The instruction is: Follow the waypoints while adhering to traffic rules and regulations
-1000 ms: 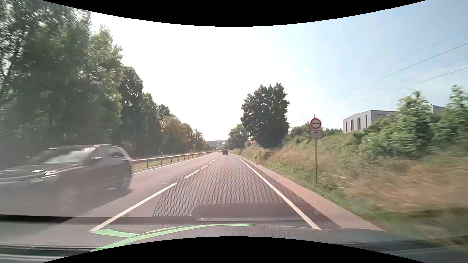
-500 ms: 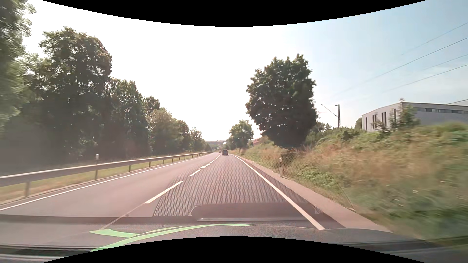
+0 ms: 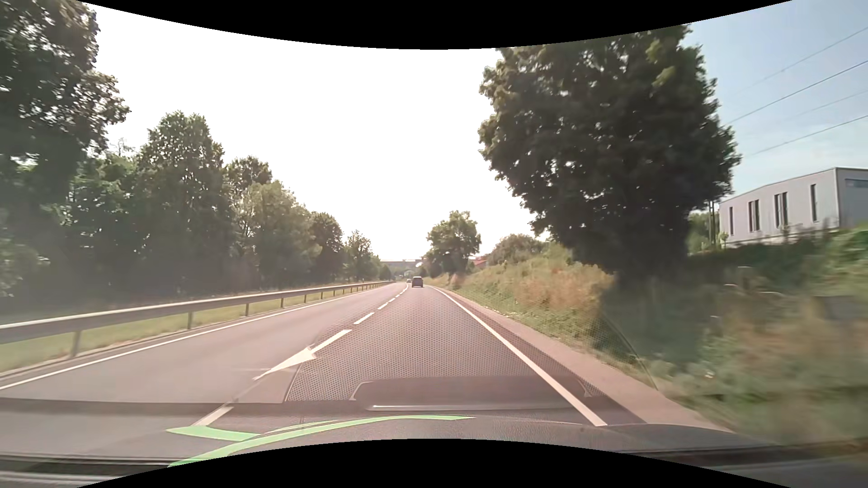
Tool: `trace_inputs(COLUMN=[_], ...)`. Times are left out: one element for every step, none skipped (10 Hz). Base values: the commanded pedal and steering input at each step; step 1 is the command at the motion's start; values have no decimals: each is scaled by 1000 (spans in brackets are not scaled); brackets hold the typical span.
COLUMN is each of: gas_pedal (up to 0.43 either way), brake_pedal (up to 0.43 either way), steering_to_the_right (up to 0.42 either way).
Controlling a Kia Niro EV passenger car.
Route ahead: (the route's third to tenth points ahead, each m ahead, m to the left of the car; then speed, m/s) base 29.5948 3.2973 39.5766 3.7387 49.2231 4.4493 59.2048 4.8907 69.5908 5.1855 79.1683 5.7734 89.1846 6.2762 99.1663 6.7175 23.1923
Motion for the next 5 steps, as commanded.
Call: trace_inputs(gas_pedal=[260, 260, 260, 260, 260], brake_pedal=[0, 0, 0, 0, 0], steering_to_the_right=[-4, -4, -4, -4, -4])
